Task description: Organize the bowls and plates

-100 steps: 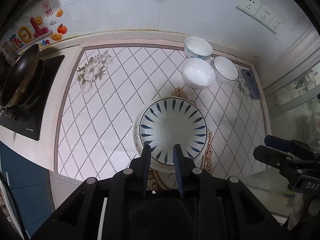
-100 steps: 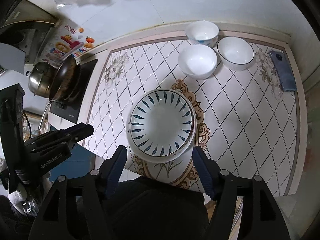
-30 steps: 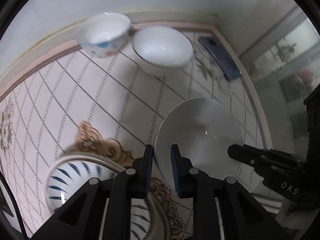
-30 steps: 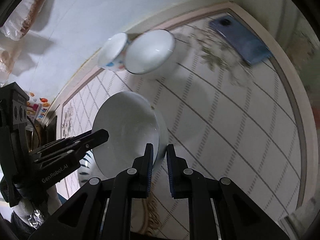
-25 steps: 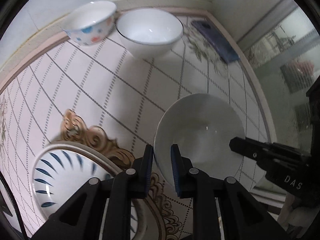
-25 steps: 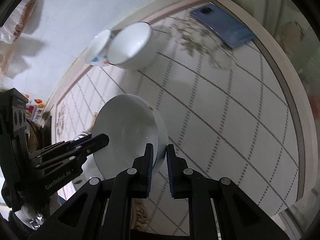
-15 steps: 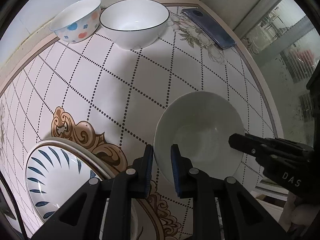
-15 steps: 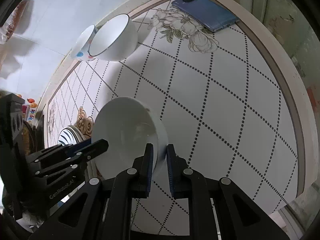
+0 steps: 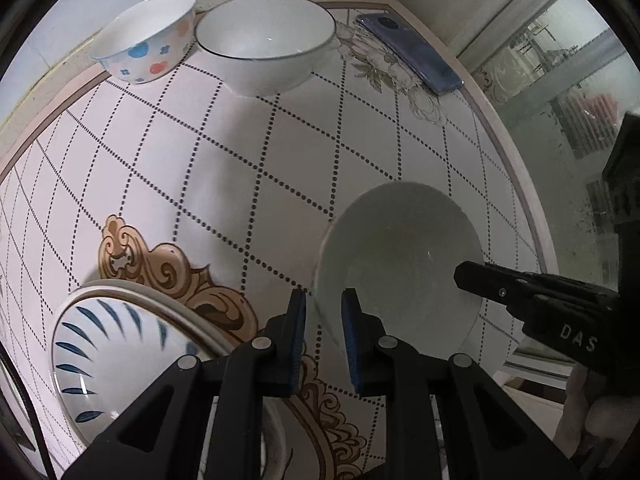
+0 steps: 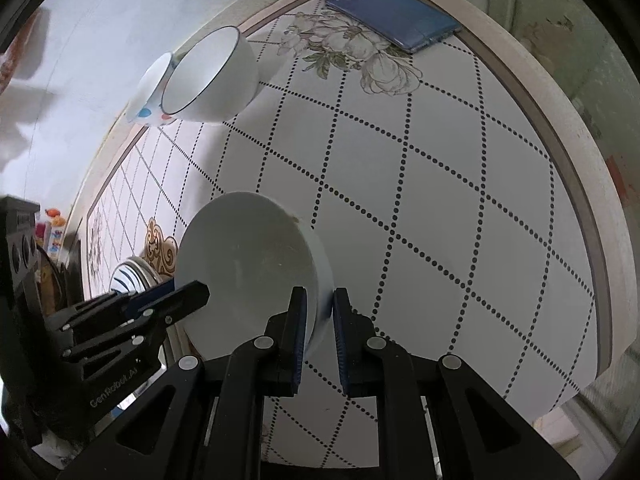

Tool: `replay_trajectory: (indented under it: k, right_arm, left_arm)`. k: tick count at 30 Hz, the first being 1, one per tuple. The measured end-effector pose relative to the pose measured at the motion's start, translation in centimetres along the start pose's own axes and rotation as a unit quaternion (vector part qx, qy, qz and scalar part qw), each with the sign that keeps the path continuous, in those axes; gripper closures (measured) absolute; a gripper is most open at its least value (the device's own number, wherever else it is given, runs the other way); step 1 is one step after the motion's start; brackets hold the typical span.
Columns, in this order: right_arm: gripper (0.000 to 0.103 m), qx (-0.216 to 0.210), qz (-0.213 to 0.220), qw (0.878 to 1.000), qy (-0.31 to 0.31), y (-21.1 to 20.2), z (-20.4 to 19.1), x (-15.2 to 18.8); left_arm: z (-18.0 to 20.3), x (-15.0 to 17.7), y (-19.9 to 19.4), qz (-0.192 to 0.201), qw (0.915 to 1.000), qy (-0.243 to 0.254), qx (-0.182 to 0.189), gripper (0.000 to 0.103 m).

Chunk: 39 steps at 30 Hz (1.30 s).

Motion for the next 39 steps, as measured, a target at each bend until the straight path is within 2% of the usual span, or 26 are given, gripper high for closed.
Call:
replay_trajectory:
  k: [4,6,8,9,10,15,19,23,27,30,32,33,34,36,39]
  right_arm:
    - [0.087,-0.008,0.001,1.0,0.028,-1.5,-0.2,0.0]
    - [0.083,-0.014,0.007,0.999,0.034,-2.9,-0.8,-0.1]
    - [0.066,-0.023,0.019,0.999,0.036,-4.7,-2.0,-0.5]
    - [0.054,-0.031,0.026,0.999,0.035,-5.7,-2.9,-0.8]
    - [0.048,-0.038,0.033,0.998,0.032,-6.4,-3.5,-1.2]
    - [0.048,-0.07,0.056,0.996,0.009,-8.2,-7.1,-5.4]
    - [0.048,-0.077,0.056,0.995,-0.012,-6.5,-8.9,-10.8]
    - [0.048,-0.072,0.041,0.996,-0.028,-3.6,-9.7,-15.9]
    - [0.048,-0.064,0.023,0.997,-0.039,-1.0,-9.6,-18.9]
    - [0.05,-0.056,0.013,0.997,-0.05,0.8,-9.2,-20.7]
    - [0.063,-0.055,0.005,0.997,-0.056,1.8,-9.0,-21.5]
    - [0.077,-0.052,0.001,0.997,-0.057,2.4,-8.9,-21.7]
    - [0.087,-0.054,-0.003,0.997,-0.06,2.9,-8.8,-21.9]
    - [0.091,-0.051,-0.001,0.997,-0.062,3.5,-8.5,-22.0]
    - [0.092,-0.051,0.005,0.996,-0.068,3.6,-8.5,-22.1]
  left_arm:
    - [-1.3,-0.5,-3.2,0.019,0.9994,-0.015,0.025,0.086]
    - [-2.2,-1.2,-5.5,0.037,0.9977,-0.033,0.047,0.081]
    - [-3.3,-2.3,-7.5,0.057,0.9953,-0.05,0.061,0.081]
    - [-3.7,-2.9,-8.1,0.064,0.9944,-0.055,0.062,0.081]
    - [-4.1,-3.5,-8.6,0.07,0.9937,-0.061,0.062,0.08]
    - [-6.6,-7.7,-8.7,0.071,0.9905,-0.107,0.048,0.08]
    - [-8.8,-11.1,-6.9,0.067,0.9891,-0.13,0.016,0.08]
    - [-9.9,-13.8,-4.3,0.049,0.9838,-0.171,0.023,0.08]
    - [-10.3,-15.3,-1.6,0.029,0.9772,-0.207,0.039,0.08]
    - [-10.2,-16.3,-0.2,0.025,0.9767,-0.21,0.037,0.081]
    - [-10.2,-16.6,0.2,0.031,0.9778,-0.207,0.02,0.084]
    - [-10.1,-16.8,0.5,0.033,0.9783,-0.204,0.016,0.088]
    - [-10.2,-16.9,0.6,0.031,0.9786,-0.203,0.011,0.089]
    - [-10.0,-16.9,0.5,0.034,0.9795,-0.198,-0.002,0.089]
    - [-9.6,-16.7,0.2,0.043,0.9817,-0.185,-0.016,0.089]
Point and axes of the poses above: each gripper's, at about its wrist camera, not at the fingertips, and y roughly the way its jaws point, z to its right, x to its underside, the point moved 9 cm from there along y, roughly the way its jaws point, and after that the axes turned 5 degrees about -z, right-handed, at the moved point
